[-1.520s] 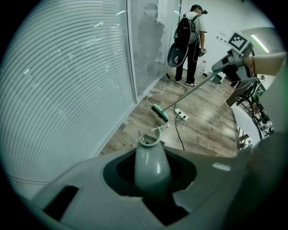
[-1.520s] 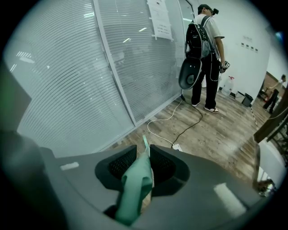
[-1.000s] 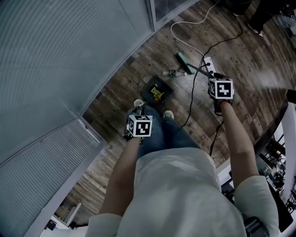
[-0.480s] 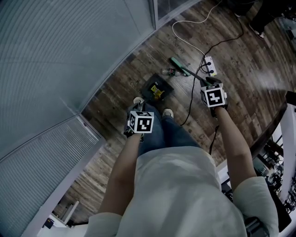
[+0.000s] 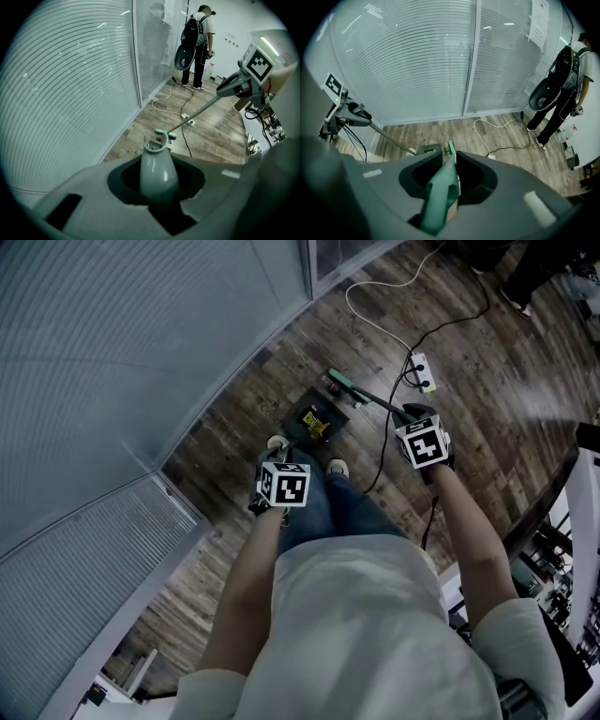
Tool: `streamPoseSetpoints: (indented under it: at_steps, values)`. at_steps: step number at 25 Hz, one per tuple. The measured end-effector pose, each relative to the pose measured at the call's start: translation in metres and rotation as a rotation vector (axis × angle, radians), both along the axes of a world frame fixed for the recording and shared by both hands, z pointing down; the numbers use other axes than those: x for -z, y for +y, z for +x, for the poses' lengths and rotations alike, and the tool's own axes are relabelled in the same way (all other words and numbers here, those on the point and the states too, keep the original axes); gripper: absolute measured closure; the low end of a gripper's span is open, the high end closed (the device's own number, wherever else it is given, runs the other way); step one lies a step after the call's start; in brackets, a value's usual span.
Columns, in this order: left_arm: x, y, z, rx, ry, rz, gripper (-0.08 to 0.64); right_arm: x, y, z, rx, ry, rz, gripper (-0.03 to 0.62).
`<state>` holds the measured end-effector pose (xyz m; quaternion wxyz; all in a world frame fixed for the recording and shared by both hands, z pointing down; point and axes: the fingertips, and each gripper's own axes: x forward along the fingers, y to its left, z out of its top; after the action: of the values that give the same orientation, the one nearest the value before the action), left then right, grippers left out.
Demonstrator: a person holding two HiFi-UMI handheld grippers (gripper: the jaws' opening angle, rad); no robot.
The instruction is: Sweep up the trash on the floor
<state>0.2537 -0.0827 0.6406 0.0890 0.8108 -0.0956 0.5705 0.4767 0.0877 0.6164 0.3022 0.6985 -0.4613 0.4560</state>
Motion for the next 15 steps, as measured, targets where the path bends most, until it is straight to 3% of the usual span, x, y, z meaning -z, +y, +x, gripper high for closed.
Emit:
streamPoseSetpoints:
  at_steps: [7,15]
  values:
    - [0.000,0.003,-0.005,-0.003,0.007,0.005,0.467,0.000,-0.002,-0.029,0.036,-0.057,0.027,0.491]
    - [0.000,0.004,-0.006,-0.007,0.009,0.008,0.466,0.004,-0.008,-0.059,0.130,-0.050,0.012,0.491]
